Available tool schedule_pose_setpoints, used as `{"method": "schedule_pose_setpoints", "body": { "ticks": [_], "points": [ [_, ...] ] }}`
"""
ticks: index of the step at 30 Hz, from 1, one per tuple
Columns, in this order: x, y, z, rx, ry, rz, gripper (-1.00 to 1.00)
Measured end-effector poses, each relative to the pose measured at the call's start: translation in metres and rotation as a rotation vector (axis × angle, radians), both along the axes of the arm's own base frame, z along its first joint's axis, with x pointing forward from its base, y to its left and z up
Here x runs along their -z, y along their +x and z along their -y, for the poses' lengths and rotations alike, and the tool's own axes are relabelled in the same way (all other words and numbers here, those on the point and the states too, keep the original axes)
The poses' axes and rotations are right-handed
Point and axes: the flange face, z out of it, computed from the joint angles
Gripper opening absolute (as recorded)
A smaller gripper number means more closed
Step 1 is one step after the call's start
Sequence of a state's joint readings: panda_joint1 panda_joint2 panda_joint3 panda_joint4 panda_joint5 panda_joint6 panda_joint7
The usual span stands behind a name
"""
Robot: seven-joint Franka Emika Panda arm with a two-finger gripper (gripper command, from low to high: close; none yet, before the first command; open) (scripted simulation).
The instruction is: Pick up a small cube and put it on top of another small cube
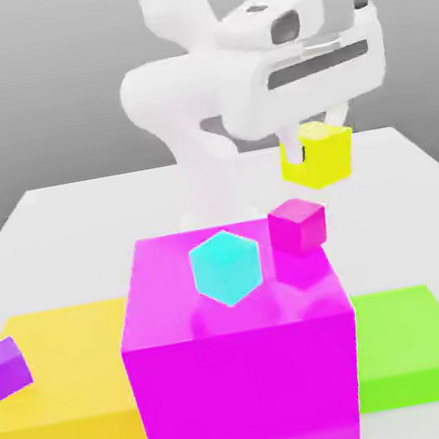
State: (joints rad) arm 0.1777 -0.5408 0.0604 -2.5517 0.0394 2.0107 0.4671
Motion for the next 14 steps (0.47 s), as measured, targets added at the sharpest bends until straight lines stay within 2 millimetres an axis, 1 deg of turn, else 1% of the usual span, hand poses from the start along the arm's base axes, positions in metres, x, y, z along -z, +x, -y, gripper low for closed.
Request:
{"method": "schedule_pose_setpoints", "body": {
  "ticks": [1,3,4,9,10,11,12,14],
  "points": [
    [0.01,-0.001,0.002,0.007,0.0,0.0,-1.0],
    [0.036,-0.002,0.003,0.013,0.001,0.0,-1.0],
    [0.047,-0.003,0.003,0.014,0.001,0.0,1.0],
    [0.047,-0.003,0.003,0.014,0.001,0.0,1.0],
    [0.053,-0.004,0.004,0.014,-0.002,0.001,1.0],
    [0.048,-0.003,0.004,0.014,-0.003,0.001,1.0],
    [0.039,-0.003,0.004,0.014,-0.004,0.001,1.0],
    [0.013,-0.003,0.004,0.014,-0.004,0.002,1.0]
  ]
}}
